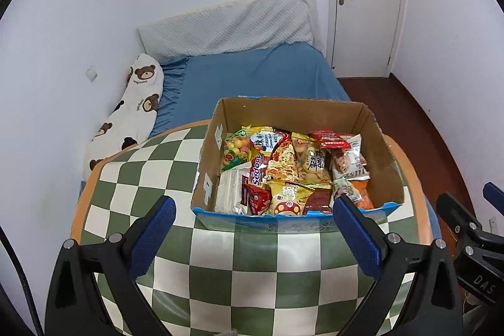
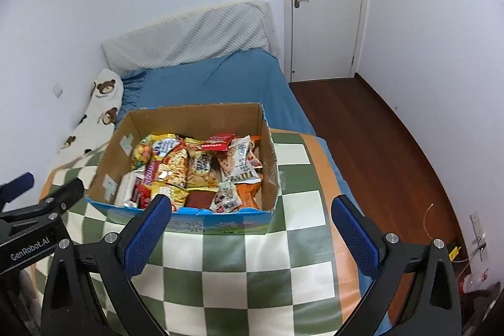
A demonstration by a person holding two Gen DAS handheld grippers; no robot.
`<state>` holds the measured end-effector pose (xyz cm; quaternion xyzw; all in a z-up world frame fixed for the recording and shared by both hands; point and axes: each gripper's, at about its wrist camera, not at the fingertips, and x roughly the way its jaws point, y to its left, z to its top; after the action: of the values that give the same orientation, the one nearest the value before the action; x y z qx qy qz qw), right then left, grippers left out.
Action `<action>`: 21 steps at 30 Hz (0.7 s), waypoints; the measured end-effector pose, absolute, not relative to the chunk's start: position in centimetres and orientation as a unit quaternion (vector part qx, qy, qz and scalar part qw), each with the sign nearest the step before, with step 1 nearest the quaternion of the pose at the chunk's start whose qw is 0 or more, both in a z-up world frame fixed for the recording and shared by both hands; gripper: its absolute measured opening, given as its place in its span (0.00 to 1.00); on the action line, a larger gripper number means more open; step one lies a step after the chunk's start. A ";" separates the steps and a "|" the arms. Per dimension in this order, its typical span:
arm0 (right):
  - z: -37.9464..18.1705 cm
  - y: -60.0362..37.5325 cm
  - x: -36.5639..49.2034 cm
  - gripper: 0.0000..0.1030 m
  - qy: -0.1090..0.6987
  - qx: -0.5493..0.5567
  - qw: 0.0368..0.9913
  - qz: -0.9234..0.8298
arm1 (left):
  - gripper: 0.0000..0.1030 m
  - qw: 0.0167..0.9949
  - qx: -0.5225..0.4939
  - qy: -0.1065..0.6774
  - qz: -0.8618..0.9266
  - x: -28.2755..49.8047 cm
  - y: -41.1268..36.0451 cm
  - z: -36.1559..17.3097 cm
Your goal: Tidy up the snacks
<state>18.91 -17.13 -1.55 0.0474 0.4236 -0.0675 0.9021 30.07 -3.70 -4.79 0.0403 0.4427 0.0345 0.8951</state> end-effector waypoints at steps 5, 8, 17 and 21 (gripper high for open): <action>-3.0 -17.1 20.1 1.00 0.434 0.045 0.897 -0.069 | 0.99 0.890 0.039 0.452 0.036 31.1 -3.6 -6.2; -3.4 -16.9 20.4 1.00 0.438 0.042 0.895 -0.070 | 0.99 0.887 0.041 0.458 0.039 31.5 -3.6 -6.8; -3.8 -16.8 20.8 1.00 0.439 0.037 0.895 -0.072 | 0.99 0.886 0.038 0.461 0.036 31.6 -3.4 -7.1; -3.8 -16.6 20.8 1.00 0.436 0.036 0.896 -0.074 | 0.99 0.886 0.040 0.461 0.034 31.6 -3.5 -7.0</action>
<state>20.81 -16.63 -3.77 0.0359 0.4364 -0.0736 0.8960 31.57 -3.48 -7.03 0.0397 0.4606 0.0340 0.8861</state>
